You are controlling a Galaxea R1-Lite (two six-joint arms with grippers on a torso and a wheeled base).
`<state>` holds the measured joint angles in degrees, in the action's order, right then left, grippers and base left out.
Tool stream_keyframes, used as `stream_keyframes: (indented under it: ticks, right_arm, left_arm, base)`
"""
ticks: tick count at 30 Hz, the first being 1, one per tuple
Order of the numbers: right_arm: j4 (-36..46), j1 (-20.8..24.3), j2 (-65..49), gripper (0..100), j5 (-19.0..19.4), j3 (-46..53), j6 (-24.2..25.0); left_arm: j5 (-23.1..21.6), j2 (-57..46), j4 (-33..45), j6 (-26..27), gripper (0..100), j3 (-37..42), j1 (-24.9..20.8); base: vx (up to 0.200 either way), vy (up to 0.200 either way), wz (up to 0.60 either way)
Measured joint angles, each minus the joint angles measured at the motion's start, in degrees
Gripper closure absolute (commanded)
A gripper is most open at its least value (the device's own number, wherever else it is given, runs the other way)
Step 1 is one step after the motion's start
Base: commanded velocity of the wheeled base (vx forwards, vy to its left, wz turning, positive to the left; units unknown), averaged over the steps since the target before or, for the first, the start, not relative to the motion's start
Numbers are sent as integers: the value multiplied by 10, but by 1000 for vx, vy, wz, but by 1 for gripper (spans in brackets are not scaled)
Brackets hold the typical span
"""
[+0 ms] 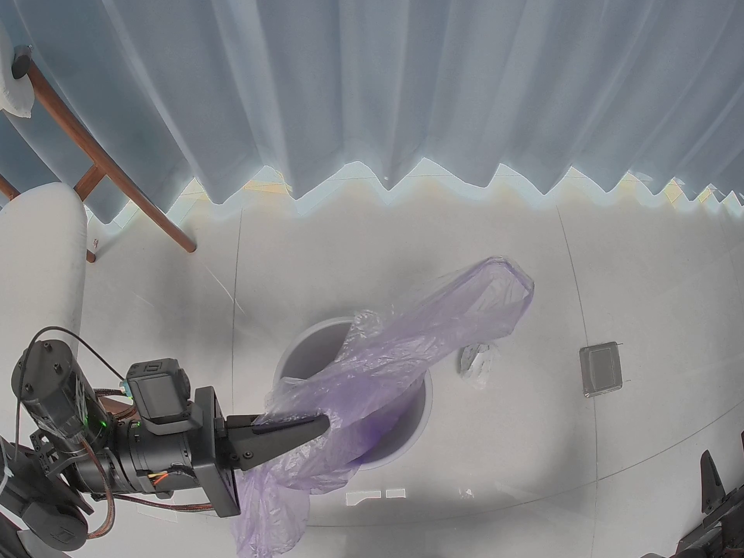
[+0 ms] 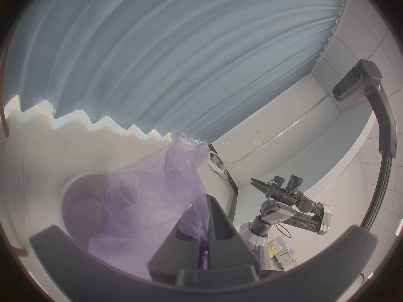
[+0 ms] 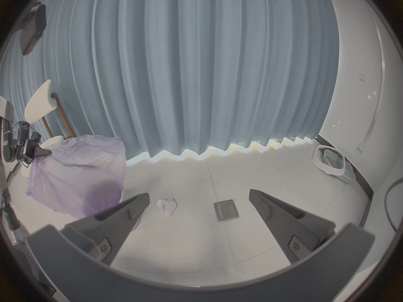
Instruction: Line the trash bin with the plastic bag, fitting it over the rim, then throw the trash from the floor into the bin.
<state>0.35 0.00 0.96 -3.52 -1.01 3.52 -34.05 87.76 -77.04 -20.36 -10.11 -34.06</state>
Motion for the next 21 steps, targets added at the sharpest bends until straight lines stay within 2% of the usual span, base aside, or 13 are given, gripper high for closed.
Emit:
stream_keyframes:
  ticks: [5,10,21]
  right_arm:
    - [0,0,0,0,0,0,0]
    - [0,0,0,0,0,0,0]
    - [0,0,0,0,0,0,0]
  left_arm:
    - [4,34,-59,-1,100,14,5]
    - [27,61,-100,0,100,24,5]
    - [31,71,-116,24,100,28,6]
  base:
    - [0,0,0]
    - [0,0,0]
    - [0,0,0]
